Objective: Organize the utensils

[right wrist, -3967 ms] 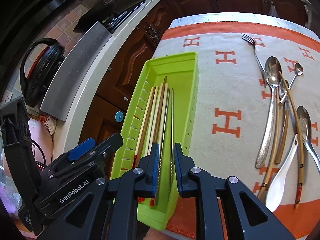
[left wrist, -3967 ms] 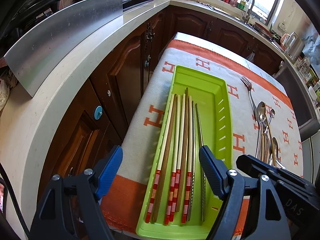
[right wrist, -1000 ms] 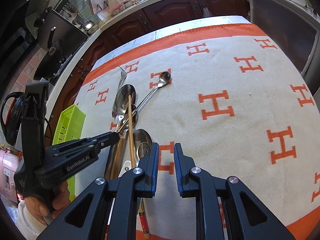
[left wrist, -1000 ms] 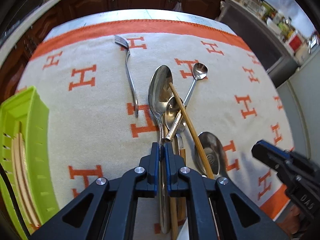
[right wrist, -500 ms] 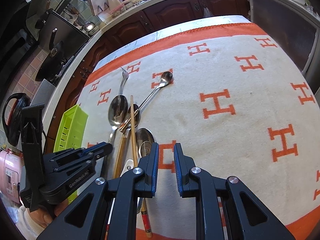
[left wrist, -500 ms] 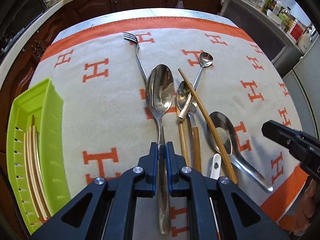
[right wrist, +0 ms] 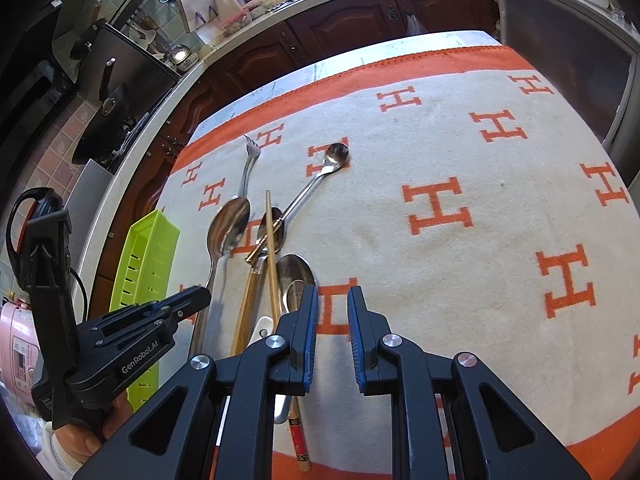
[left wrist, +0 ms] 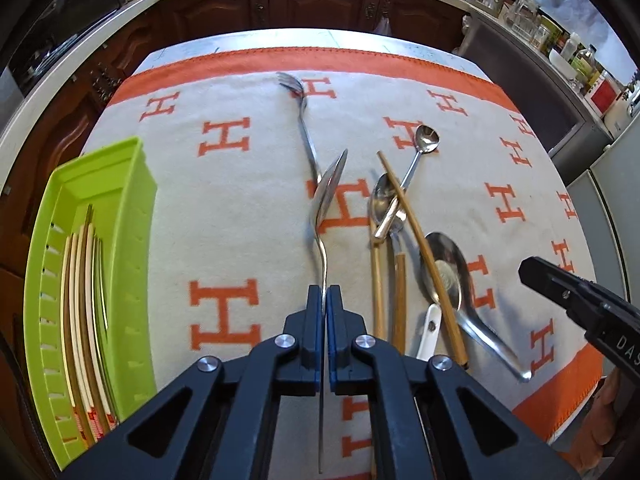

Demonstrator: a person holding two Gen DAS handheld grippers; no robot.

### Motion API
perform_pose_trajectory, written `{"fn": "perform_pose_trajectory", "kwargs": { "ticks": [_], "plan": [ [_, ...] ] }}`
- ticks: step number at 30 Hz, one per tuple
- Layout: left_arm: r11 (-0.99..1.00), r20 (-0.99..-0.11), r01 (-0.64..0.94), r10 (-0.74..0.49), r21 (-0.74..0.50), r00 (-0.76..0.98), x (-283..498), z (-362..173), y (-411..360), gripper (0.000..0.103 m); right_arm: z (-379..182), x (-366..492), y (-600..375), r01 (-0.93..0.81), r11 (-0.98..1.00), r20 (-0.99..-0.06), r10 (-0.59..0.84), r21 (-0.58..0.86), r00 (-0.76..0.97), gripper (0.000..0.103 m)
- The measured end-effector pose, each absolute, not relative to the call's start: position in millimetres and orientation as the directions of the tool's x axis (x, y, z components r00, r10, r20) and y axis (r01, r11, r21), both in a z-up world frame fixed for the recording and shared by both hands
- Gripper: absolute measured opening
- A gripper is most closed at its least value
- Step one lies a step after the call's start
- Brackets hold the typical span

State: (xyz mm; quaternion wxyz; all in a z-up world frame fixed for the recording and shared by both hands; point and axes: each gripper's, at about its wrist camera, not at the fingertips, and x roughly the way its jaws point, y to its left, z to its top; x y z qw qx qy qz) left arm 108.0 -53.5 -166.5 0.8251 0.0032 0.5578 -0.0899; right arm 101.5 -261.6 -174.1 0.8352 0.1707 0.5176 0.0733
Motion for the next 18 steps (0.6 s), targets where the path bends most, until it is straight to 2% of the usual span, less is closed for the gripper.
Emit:
{"fn": "perform_pose_trajectory", "kwargs": {
  "ticks": [7,18],
  "plan": [
    [0.987,-0.914,0.122,-0.142,-0.103,0.381,98.6,-159.7,-39.0,0.0,-166.2,96.5,-255.1,0.034,0.932,-0.833,0.306,0.361,0.46,0.015],
    [0.991,-0.859,0.092,-0.134,-0.101,0.494,77.4,-113.1,-14.7,0.0,-150.2,91.0,-235.6,-0.018,0.937,-0.825,0.315,0.348,0.469,0.015]
  ]
}}
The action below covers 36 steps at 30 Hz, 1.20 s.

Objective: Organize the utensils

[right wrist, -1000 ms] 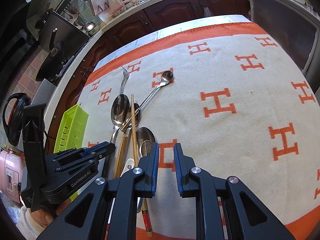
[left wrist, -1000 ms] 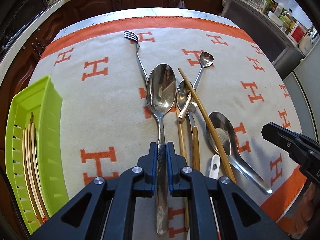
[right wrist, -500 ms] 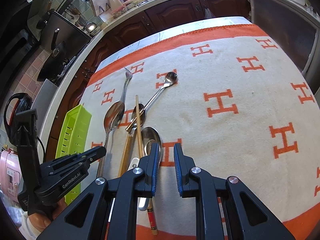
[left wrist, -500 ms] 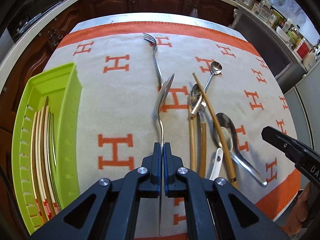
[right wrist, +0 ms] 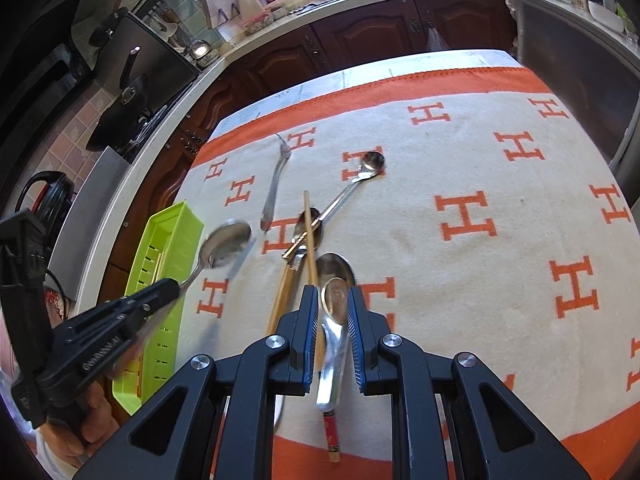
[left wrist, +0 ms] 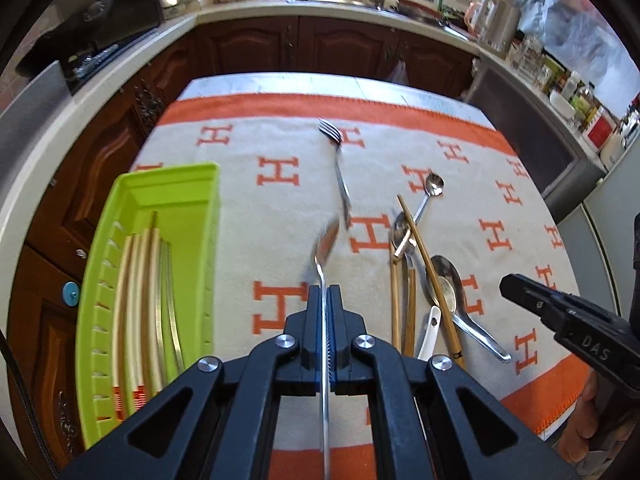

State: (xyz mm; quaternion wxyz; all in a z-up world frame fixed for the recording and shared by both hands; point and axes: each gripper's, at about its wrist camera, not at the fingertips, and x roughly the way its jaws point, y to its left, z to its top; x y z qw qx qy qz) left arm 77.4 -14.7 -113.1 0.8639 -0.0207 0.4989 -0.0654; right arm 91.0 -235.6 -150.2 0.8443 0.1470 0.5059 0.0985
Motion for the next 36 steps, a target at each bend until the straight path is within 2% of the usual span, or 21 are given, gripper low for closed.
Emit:
{"fn": "perform_pose_trajectory", "kwargs": {
  "ticks": [5,10,16,22,30,32,33,34,35,36],
  "plan": [
    [0.99,-0.851,0.095,-0.136,-0.102,0.507,68.8,-102.4,-0.7,0.0,-142.6,88.7,-221.1,-0.054,0.939,-0.823,0.323,0.338,0.467,0.015],
    [0.986,-0.876,0.089,-0.166,-0.141,0.453,64.8,-123.8,4.8,0.0,-137.2,84.7,-205.9,-0.085,0.943,-0.824,0.324,0.323,0.465,0.015],
    [0.985,-0.909,0.108,-0.164,-0.132,0.382,58.6,-161.0,-9.2,0.0,-137.3,82.2,-202.8,-0.083,0.943,-0.829,0.322,0.321,0.457,0.015],
    [0.987,-0.91,0.105,-0.152,-0.121,0.385,59.6,-168.1,-7.8,0.0,-139.9,83.1,-202.6,-0.093,0.945,-0.836,0.321,0.313,0.446,0.015],
    [0.975,-0.912,0.105,-0.222,-0.197,0.345,60.8,-172.5,0.3,0.0,-148.3,88.1,-197.9,-0.099,0.944,-0.845,0.325,0.314,0.425,0.015],
    [0.966,-0.907,0.1,-0.26,-0.24,0.331,62.3,-171.4,4.7,0.01,-148.7,89.0,-197.7,-0.099,0.945,-0.846,0.323,0.312,0.425,0.015],
    [0.962,-0.904,0.095,-0.272,-0.255,0.33,62.4,-170.1,7.4,0.024,-148.5,89.0,-197.6,-0.1,0.945,-0.845,0.323,0.311,0.426,0.015],
    [0.961,-0.899,0.089,-0.278,-0.263,0.338,62.5,-167.7,10.5,0.034,-148.7,89.1,-198.1,-0.101,0.945,-0.844,0.324,0.312,0.428,0.015],
    [0.959,-0.894,0.09,-0.283,-0.269,0.347,62.9,-164.7,13.0,0.053,-148.8,89.2,-198.6,-0.1,0.945,-0.844,0.324,0.312,0.428,0.015],
    [0.958,-0.889,0.091,-0.286,-0.272,0.357,63.2,-162.0,14.8,0.063,-149.5,89.6,-199.7,-0.099,0.944,-0.843,0.326,0.315,0.428,0.015]
  ]
}}
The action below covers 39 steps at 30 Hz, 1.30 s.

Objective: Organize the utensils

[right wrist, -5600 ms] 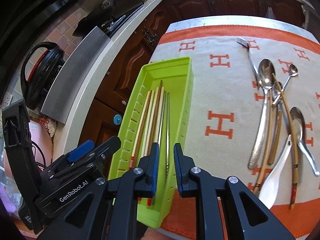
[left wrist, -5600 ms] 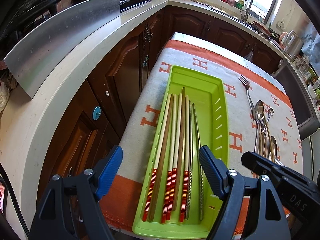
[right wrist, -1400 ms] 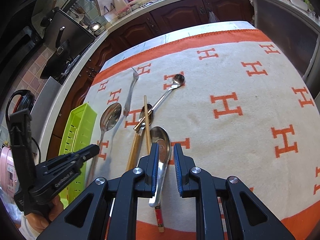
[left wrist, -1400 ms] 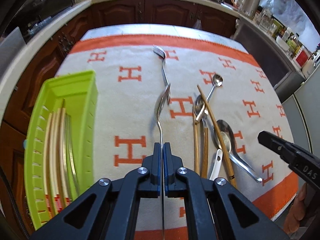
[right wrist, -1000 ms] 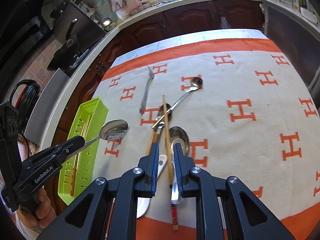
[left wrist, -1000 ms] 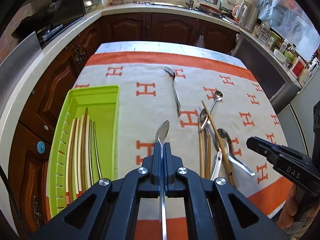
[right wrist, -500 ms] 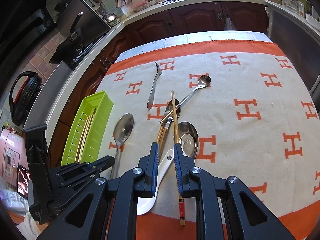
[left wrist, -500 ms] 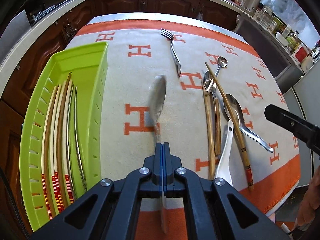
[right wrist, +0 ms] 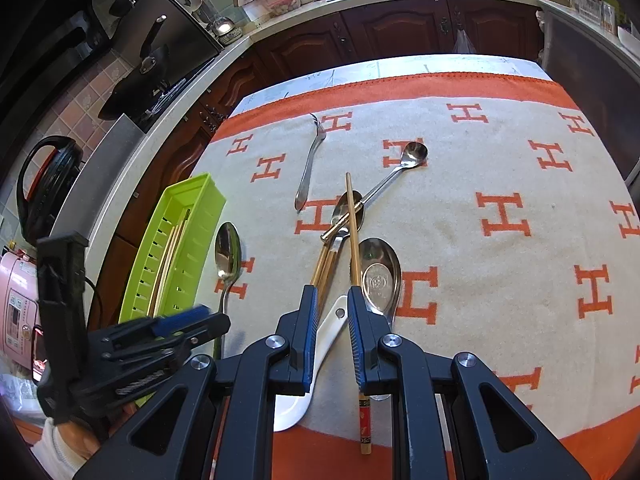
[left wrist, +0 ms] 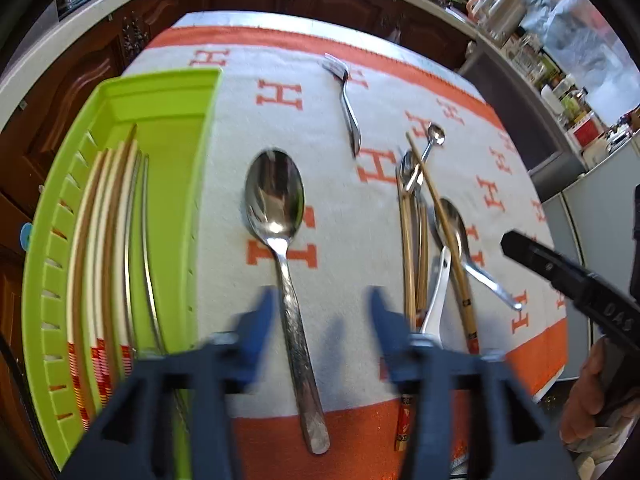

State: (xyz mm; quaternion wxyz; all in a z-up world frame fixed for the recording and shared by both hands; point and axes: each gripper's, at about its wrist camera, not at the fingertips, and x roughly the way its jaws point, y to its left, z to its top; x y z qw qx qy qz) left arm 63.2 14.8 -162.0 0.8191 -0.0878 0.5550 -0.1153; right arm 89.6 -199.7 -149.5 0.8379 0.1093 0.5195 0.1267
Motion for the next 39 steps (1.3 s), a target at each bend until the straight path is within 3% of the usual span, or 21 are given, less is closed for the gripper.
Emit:
{"fn": "perform_pose_trajectory", "kwargs": {
  "ticks": [4,11,20,24,26,28,29,32,39],
  "plan": [
    [0.958,-0.885,0.081,-0.284,-0.274,0.369,71.0,-160.4,19.3,0.063,-153.8,92.3,-204.3,-0.086,0.94,-0.843,0.334,0.329,0.421,0.015],
    [0.967,-0.894,0.038,-0.248,-0.252,0.372,93.1,-168.7,16.9,0.043,-158.9,94.6,-213.0,-0.072,0.937,-0.839,0.339,0.343,0.425,0.015],
    [0.998,-0.909,-0.028,-0.045,-0.062,0.414,128.3,-172.2,2.2,0.044,-162.8,96.5,-223.3,-0.056,0.929,-0.83,0.354,0.367,0.431,0.015],
    [0.997,-0.906,0.018,0.06,0.074,0.419,140.1,-180.8,-15.8,0.055,-163.2,97.1,-226.2,-0.054,0.927,-0.828,0.358,0.372,0.433,0.015],
    [0.991,-0.911,0.06,0.082,0.116,0.404,144.7,-188.2,-27.1,0.055,-162.9,97.0,-228.6,-0.05,0.926,-0.826,0.357,0.374,0.436,0.015],
    [0.993,-0.914,0.062,0.064,0.097,0.402,145.9,-188.4,-28.6,0.047,-163.3,97.1,-230.8,-0.045,0.925,-0.825,0.357,0.376,0.438,0.015],
    [0.995,-0.917,0.064,0.051,0.082,0.395,146.7,-187.3,-27.4,0.037,-163.5,96.8,-231.9,-0.042,0.925,-0.825,0.356,0.377,0.439,0.015],
    [0.998,-0.933,0.049,-0.047,-0.031,0.358,146.1,-186.9,-18.9,0.037,-165.4,97.2,-235.6,-0.03,0.923,-0.824,0.357,0.383,0.439,0.015],
    [0.992,-0.929,0.036,-0.127,-0.122,0.348,127.5,-183.6,-10.6,0.037,-168.9,99.5,-239.2,-0.019,0.92,-0.823,0.36,0.393,0.44,0.015]
  ]
}}
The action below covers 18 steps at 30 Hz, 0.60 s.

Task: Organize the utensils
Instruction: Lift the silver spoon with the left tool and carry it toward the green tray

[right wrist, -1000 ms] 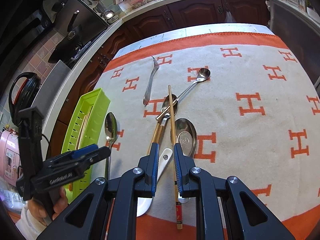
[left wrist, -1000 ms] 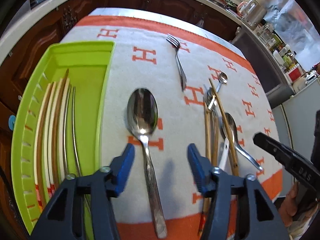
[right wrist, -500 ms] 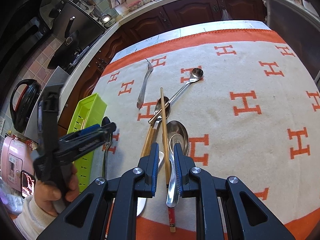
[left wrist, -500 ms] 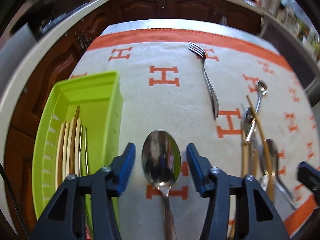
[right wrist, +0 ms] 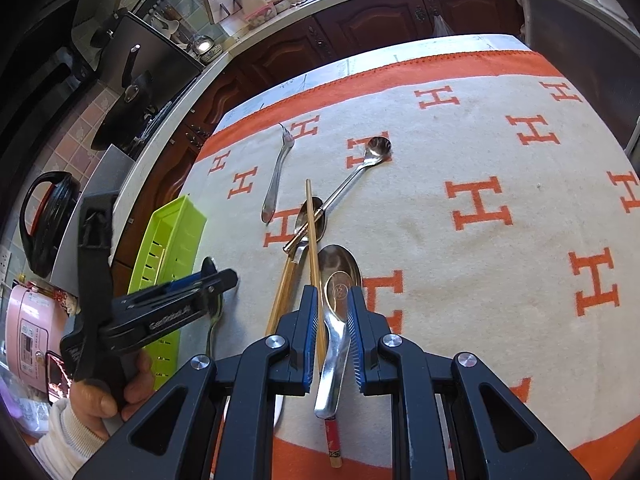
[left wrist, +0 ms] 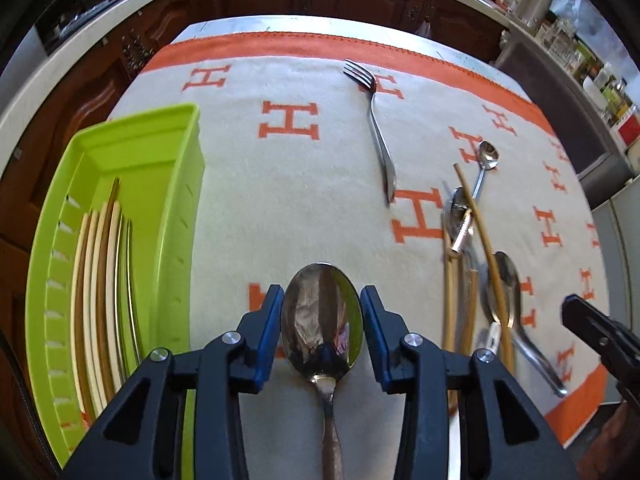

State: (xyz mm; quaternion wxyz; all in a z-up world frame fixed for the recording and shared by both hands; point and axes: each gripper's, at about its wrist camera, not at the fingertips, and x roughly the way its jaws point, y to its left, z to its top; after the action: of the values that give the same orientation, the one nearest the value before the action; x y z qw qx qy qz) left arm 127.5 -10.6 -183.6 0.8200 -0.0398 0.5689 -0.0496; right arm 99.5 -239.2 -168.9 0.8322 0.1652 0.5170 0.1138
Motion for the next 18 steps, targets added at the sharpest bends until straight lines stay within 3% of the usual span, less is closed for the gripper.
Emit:
{"fn": "perform_pose_trajectory", "kwargs": {
  "ticks": [18],
  "plan": [
    [0.98,-0.865,0.051,-0.194,-0.192,0.463,93.7,-127.2,12.1,0.037,-153.3,92.3,-224.7,-0.075,0.917,-0.804,0.381,0.392,0.457,0.015]
  ]
}}
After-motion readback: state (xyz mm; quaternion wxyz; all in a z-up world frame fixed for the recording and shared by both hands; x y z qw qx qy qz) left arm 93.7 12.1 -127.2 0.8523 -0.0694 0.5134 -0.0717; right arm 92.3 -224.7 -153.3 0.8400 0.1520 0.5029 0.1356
